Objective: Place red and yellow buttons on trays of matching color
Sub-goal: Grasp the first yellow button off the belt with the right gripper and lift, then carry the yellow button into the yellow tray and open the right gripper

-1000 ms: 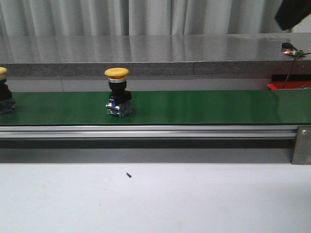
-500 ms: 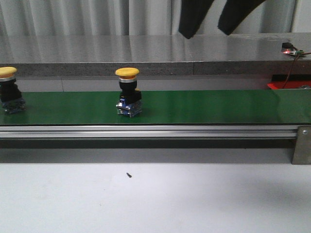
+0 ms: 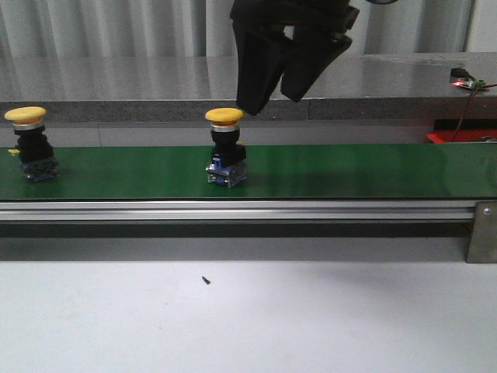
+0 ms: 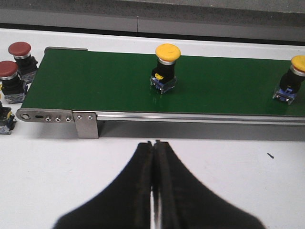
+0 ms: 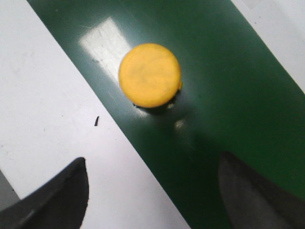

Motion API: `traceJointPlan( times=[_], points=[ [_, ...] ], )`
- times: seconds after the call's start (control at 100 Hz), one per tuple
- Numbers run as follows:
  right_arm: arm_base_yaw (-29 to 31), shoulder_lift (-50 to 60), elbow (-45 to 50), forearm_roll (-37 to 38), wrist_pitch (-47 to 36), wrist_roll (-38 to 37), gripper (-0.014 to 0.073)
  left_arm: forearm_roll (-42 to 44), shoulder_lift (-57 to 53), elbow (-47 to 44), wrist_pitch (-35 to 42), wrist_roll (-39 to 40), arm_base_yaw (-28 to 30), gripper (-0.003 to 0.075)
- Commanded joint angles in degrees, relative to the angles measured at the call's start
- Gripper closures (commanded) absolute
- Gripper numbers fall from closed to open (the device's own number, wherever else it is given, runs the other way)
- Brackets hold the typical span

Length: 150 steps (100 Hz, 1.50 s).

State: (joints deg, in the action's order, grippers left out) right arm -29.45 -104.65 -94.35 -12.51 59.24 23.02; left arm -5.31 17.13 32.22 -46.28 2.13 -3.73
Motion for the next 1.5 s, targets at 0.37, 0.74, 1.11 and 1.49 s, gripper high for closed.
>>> traceJointPlan(
  times=[0.37,0.74,1.11,1.49],
  points=[
    [0.0,-1.0,-2.1,-1.5,-9.3,3.5,0.0033,-0.4,0.5,1.5,3.7,0.4,-0.4,0.074],
    [0.2,-2.8,-2.1,-1.4,-9.7,3.5,0.0375,-0.4,0.5,1.5,3.7,0.4,-0.4,0.074],
    [2.2,0.8,-1.5,-1.4,-8.5,-0.8,0.0449,-0.4,0.5,1.5,3.7,0.4,-0.4,0.074],
    [13.4,13.5,11.2,-1.4,-12.0,-4.2,0.0451,-0.4,0.5,1.5,3.7,0.4,-0.4,0.074]
  ],
)
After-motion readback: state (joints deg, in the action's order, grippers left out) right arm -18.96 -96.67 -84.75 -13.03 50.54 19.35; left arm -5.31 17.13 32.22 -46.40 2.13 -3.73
